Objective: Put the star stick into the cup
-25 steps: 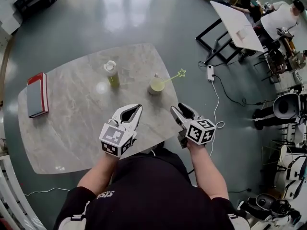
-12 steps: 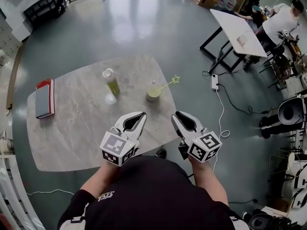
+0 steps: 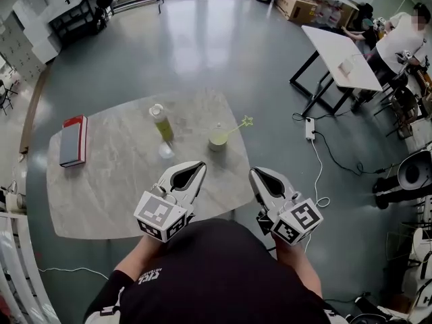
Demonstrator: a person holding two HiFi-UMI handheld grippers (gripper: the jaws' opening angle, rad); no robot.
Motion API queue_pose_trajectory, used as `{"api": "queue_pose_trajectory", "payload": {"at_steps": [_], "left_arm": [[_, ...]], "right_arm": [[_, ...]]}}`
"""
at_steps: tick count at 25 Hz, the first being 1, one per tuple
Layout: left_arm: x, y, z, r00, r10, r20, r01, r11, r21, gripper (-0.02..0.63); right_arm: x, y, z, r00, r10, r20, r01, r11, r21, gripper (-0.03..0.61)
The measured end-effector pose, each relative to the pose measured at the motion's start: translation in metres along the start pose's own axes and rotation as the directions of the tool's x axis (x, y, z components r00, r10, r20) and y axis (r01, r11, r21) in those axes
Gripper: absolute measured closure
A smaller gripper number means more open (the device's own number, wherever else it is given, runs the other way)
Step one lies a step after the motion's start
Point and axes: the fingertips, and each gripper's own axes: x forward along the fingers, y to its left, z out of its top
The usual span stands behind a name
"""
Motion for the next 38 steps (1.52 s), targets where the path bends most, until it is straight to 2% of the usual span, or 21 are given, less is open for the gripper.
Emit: {"api": "queue_pose_trajectory", "payload": {"at_steps": [4,12,19,38], "left_arm": [[-0.005,-0.007,0.012,0.999,0.017,0.028,-0.017,1.000,0.019,0.612],[-0.009,-0.015,0.020,0.999,0.018,0.049,-0.020,0.999,0.031,0.612],[-0.009,-0.016,0.021,0.999,0.016,0.051,-0.017,0.999,0.027,0.612],[-0.012,-0.013,0.018,0.999,-0.009,0.044,0.008,1.000,0.021,0.612]], "right_arm": [[-0.008,0.005,0.009,0.999,0.026,0.029,-0.025,1.000,-0.005,0.565],[-0.015,0.020,0.016,0.997,0.057,0.049,-0.053,0.996,-0.074,0.566],[-0.016,0.026,0.014,0.997,0.079,0.024,-0.076,0.991,-0.114,0.566],[-0.015,0.024,0.008,0.999,0.037,0.022,-0.035,0.998,-0.060,0.566]]}}
